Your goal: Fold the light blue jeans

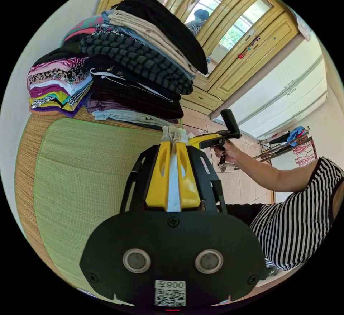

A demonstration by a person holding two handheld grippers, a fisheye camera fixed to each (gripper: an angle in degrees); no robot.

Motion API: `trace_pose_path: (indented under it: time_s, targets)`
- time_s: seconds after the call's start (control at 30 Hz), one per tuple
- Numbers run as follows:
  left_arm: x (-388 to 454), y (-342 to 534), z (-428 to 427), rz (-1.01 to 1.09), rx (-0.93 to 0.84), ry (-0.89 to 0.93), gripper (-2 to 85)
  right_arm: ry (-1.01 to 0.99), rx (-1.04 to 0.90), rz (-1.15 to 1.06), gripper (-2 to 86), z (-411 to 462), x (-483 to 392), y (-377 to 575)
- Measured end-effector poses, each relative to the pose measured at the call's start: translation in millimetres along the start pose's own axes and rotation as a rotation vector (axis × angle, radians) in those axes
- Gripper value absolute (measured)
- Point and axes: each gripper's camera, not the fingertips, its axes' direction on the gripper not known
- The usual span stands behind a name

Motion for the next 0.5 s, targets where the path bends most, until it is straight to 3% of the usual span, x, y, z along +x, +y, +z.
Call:
trace_pose_path:
  time_s: [0.27,0.5]
  targets:
    - [66,-9,-14,0.066,-0.021,0.022,2.5,-0.406,0.042,0.035,17.1,18,43,3]
    - [110,-15,-34,0.093,-0.017,0.068,2.6,-0.531,0.092,0.026,17.8,16,66,0]
